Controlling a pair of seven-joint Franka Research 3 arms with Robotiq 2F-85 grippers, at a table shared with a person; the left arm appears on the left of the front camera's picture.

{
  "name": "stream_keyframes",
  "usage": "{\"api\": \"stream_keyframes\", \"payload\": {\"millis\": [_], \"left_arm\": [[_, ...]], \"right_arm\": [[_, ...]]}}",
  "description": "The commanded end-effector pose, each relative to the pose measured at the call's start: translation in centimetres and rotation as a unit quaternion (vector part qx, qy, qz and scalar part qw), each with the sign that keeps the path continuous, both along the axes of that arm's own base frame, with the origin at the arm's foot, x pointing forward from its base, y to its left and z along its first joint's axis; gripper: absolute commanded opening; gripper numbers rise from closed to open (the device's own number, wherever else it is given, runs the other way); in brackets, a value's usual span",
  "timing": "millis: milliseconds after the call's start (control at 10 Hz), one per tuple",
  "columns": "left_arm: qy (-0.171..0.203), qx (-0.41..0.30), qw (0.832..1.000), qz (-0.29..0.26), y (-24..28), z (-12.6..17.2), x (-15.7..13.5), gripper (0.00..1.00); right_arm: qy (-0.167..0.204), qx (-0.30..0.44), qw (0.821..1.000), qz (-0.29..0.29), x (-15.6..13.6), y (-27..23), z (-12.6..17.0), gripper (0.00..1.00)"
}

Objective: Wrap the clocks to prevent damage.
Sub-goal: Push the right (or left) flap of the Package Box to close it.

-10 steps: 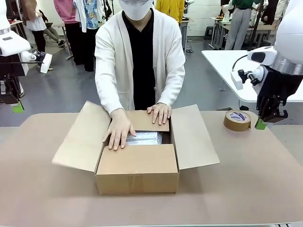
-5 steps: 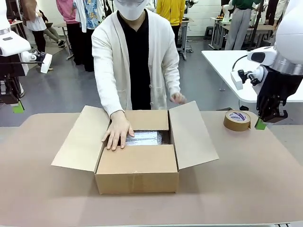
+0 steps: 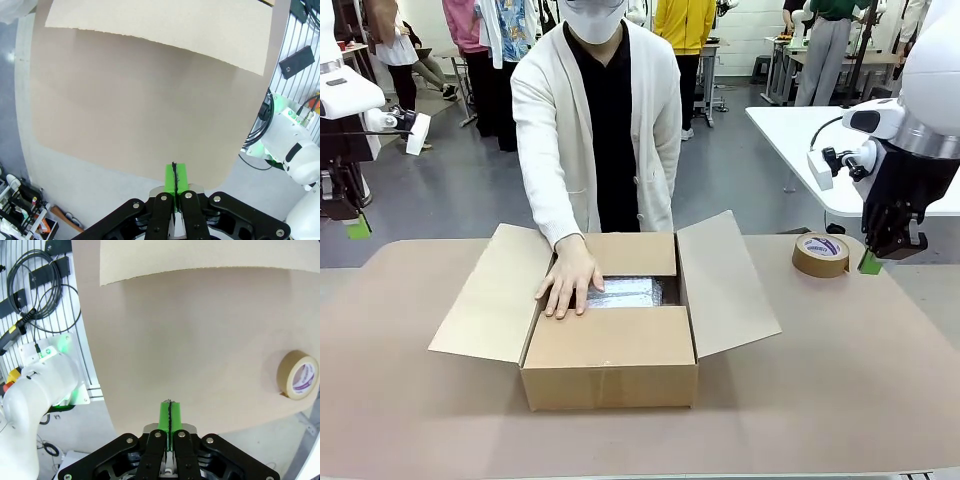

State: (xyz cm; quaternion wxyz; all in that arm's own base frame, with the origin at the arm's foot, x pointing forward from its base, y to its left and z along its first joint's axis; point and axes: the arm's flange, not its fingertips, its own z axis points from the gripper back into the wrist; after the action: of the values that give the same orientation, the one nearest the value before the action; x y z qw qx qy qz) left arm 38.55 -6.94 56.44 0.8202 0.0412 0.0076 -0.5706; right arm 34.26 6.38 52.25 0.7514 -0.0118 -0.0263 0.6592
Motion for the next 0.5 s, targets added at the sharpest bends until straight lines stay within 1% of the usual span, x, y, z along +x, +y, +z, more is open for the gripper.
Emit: {"api": "stream_keyframes", "payload": {"millis": [0, 400], "left_arm": [[-0.006, 0.000, 1.000, 0.006, 0.10, 0.14, 0.03, 0.00], [-0.006, 0.000, 1.000, 0.006, 0.10, 0.14, 0.03, 0.00]], "right_arm": [[-0.007, -0.004, 1.000, -0.001, 0.08, 0.01, -0.04, 0.01], [-0.007, -0.004, 1.000, -0.001, 0.08, 0.01, -0.04, 0.01]]}}
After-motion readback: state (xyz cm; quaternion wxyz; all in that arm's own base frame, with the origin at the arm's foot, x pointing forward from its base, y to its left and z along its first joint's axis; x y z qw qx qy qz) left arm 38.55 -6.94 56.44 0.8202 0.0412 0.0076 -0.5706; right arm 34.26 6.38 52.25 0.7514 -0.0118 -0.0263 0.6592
